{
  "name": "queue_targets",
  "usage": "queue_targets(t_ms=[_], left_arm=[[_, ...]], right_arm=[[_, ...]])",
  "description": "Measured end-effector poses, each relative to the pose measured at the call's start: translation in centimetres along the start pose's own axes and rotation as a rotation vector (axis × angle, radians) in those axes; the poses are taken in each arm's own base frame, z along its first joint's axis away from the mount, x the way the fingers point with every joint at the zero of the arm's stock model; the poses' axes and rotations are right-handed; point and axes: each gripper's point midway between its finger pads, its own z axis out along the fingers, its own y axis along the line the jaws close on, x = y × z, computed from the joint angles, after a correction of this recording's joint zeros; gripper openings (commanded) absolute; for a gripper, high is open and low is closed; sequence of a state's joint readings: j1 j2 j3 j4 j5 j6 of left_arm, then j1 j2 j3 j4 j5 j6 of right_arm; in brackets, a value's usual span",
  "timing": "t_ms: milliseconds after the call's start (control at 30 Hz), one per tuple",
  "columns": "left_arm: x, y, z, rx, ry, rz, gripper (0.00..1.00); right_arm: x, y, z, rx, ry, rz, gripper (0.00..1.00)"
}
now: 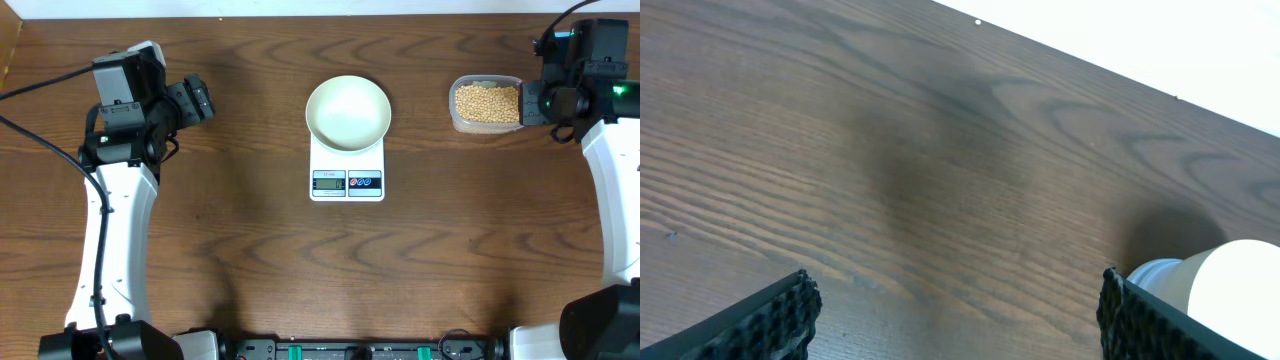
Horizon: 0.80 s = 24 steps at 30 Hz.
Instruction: Scoop item into bowl and weigh 50g on scale
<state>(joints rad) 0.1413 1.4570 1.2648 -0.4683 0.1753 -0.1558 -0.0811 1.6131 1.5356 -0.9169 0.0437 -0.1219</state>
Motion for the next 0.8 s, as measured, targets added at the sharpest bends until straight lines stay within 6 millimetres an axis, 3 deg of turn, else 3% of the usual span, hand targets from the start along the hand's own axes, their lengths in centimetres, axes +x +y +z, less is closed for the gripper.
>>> queue_targets(t_ms=[800], left_arm=[[0.00,0.00,0.00,0.000,0.000,0.000,0.90]], right_arm=[[0.07,-0.80,-0.03,0.046,0.006,-0.053,0.01]])
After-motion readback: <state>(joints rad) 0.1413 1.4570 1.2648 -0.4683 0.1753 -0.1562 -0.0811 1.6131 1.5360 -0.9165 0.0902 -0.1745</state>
